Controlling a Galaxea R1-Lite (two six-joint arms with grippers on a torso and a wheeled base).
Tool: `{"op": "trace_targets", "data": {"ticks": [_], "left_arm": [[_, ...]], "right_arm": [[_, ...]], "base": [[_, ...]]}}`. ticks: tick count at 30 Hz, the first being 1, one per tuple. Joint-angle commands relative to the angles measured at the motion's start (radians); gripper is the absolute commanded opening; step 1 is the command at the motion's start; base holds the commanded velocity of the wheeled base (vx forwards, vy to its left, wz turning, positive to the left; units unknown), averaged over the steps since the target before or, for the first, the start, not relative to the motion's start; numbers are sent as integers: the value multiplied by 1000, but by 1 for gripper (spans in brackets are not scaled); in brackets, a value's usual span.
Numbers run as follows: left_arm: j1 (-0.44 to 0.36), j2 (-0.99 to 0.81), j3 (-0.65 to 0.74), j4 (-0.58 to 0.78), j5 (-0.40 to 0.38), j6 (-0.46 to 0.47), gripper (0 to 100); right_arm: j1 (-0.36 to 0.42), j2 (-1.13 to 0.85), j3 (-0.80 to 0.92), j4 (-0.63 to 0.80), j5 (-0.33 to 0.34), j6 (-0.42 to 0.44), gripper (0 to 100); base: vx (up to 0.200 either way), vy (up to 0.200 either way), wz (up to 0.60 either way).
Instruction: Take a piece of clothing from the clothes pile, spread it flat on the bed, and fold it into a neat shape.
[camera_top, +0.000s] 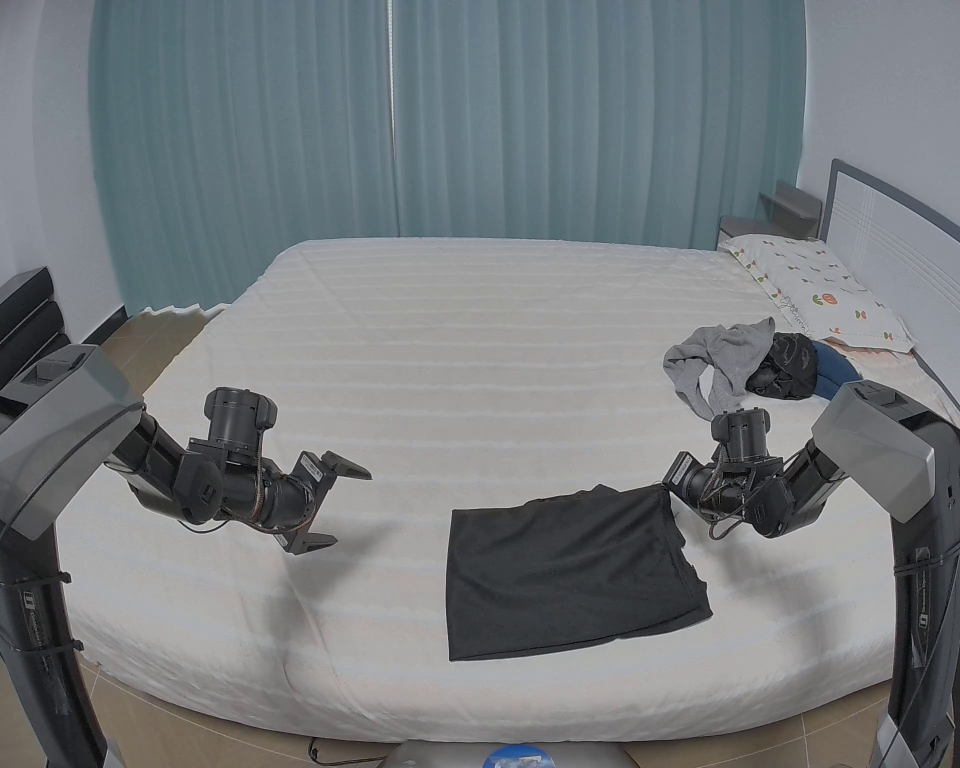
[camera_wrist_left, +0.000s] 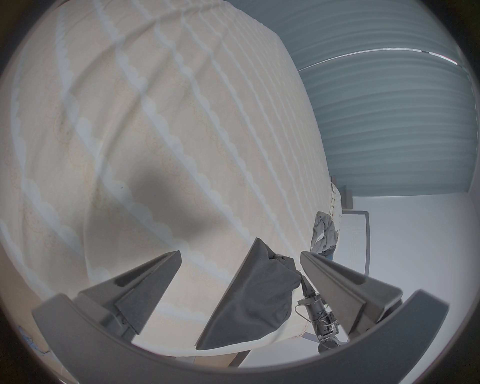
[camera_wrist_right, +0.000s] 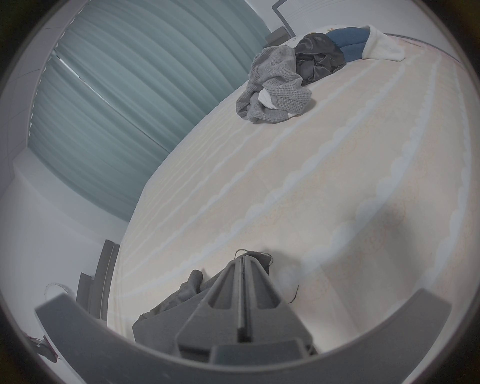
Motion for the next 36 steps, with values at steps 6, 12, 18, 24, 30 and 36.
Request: {"op": "trace_targets", "data": {"ticks": [6, 12, 18, 24, 30, 36], "left_arm": [[-12, -5, 12, 1, 1, 13, 100], [-31, 2, 15, 1, 67, 17, 100], [-31, -5, 18, 4, 72, 7, 100], [-31, -5, 18, 4, 72, 9, 100], [-31, -6, 13, 4, 64, 3, 100], [-32, -11, 4, 1, 63, -43, 100]], "right_arm": [[2, -55, 88, -77, 19, 51, 100], [23, -124, 263, -210, 68, 119, 100], [25, -126, 384, -316, 102, 180, 100], [14, -143, 424, -354, 117, 180, 100], [8, -167, 439, -357, 117, 180, 100], [13, -166, 439, -357, 114, 174, 100]], "base": [[0, 0, 0], [0, 0, 0], [-67, 0, 0], [-133, 0, 0], [0, 0, 0], [0, -67, 0]]}}
